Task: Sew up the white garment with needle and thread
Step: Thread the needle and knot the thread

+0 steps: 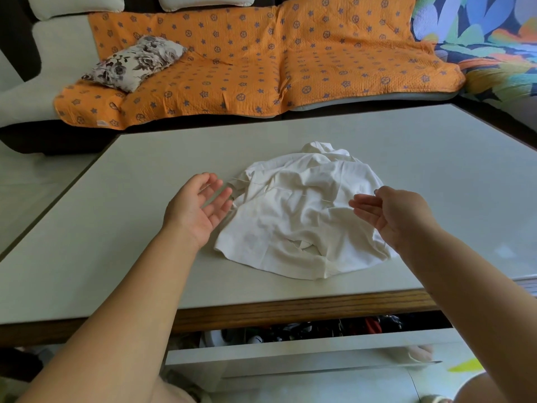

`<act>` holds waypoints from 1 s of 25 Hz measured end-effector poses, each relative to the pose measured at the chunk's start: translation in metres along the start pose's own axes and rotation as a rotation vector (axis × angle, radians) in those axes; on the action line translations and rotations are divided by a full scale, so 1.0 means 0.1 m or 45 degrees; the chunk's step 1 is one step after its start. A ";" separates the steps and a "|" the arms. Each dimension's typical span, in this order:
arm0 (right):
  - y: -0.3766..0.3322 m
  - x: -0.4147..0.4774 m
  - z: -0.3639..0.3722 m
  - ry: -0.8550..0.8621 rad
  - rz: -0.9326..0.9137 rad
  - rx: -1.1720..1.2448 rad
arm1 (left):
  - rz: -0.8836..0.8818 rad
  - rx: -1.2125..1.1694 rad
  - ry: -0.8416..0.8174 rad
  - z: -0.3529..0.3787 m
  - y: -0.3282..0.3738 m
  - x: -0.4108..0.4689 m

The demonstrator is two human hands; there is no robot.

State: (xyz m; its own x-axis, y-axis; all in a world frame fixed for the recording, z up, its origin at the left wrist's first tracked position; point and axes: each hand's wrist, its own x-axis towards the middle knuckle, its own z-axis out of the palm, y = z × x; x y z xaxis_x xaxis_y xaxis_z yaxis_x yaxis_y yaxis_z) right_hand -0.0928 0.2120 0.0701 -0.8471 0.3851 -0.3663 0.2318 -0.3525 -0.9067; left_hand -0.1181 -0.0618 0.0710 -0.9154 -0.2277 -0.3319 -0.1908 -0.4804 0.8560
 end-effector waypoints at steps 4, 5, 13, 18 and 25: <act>0.01 -0.01 -0.01 -0.021 0.002 -0.100 | -0.126 -0.195 -0.088 -0.05 0.02 0.02; 0.01 -0.02 -0.01 -0.042 0.003 -0.118 | -0.126 -0.301 -0.125 -0.04 0.01 0.01; 0.12 -0.08 0.02 -0.244 0.036 -0.487 | -0.055 -0.761 -0.243 -0.01 0.04 0.00; 0.15 -0.08 0.02 -0.250 -0.041 -0.683 | -0.012 -0.461 -0.306 0.06 0.05 -0.01; 0.13 -0.04 -0.02 -0.261 -0.145 -0.948 | 0.246 0.167 -0.279 0.18 -0.01 -0.11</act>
State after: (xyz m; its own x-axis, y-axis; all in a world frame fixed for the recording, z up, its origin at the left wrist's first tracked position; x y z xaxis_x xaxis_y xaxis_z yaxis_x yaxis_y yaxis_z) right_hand -0.0859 0.2075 0.0593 -0.9397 0.1934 -0.2820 0.3363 0.3733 -0.8646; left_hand -0.1142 -0.0440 0.0808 -0.9910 -0.1092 -0.0774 -0.0374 -0.3292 0.9435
